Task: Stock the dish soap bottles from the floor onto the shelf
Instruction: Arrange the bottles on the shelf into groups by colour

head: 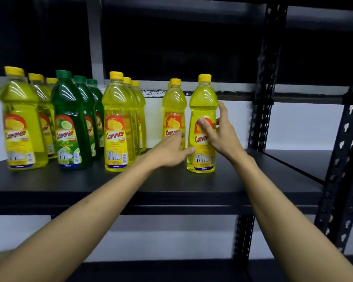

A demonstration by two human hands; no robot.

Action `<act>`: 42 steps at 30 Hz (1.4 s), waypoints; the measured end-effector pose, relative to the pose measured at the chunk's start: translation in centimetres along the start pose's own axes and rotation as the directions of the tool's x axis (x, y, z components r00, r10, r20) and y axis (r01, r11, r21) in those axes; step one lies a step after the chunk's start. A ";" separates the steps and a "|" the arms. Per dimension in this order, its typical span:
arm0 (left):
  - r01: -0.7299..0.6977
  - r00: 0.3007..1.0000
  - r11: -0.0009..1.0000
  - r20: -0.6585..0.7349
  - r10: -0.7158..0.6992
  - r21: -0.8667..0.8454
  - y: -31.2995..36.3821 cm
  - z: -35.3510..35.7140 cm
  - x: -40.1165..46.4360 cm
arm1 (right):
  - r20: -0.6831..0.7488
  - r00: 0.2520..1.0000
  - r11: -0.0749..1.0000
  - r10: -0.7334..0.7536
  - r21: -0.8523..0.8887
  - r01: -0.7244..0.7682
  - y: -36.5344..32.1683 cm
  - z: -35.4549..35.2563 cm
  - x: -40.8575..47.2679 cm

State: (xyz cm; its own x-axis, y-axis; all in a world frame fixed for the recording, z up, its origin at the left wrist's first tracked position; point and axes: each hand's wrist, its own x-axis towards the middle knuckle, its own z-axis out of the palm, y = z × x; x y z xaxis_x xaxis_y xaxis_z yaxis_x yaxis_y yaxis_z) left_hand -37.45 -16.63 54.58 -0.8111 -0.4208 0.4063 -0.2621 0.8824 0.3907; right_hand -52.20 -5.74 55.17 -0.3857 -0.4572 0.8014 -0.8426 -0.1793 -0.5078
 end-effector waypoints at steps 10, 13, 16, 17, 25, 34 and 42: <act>0.130 0.976 0.967 0.146 -0.164 0.220 -6.5 -1.2 -6.4 | 0.026 1.000 0.999 -0.012 0.051 0.010 -3.3 4.5 -0.1; 0.133 0.976 0.973 0.144 -0.162 0.190 -7.0 -1.1 -6.7 | 0.025 1.000 0.998 -0.011 0.056 0.010 -3.8 5.5 0.0; 0.138 0.980 0.972 0.114 -0.161 0.188 -6.9 -0.9 -6.7 | 0.025 1.000 0.998 -0.008 0.057 0.006 -4.0 6.2 0.1; 0.143 0.981 0.972 0.106 -0.165 0.185 -6.8 -0.8 -6.7 | 0.026 1.000 0.998 -0.008 0.057 0.006 -4.1 6.4 0.2; 0.155 0.982 0.971 0.078 -0.172 0.184 -7.2 -0.6 -6.6 | 0.010 1.000 0.998 0.000 0.060 -0.001 -4.0 7.5 0.4; 0.143 0.985 0.975 0.071 -0.157 0.170 -7.4 -0.5 -6.6 | -0.033 0.999 0.999 0.013 0.049 -0.012 -4.3 8.0 0.1; 0.157 0.986 0.973 0.033 -0.165 0.168 -6.9 -0.6 -7.4 | 0.003 0.993 0.993 0.118 -0.002 -0.118 -5.4 7.6 -0.5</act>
State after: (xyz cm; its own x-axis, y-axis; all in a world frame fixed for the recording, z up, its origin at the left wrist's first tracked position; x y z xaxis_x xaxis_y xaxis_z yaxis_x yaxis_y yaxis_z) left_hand -29.31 -19.75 49.34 -0.7735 -0.5535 0.3089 -0.4707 0.8279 0.3049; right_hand -44.64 -11.13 55.09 -0.4814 -0.4782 0.7345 -0.7919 -0.1219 -0.5984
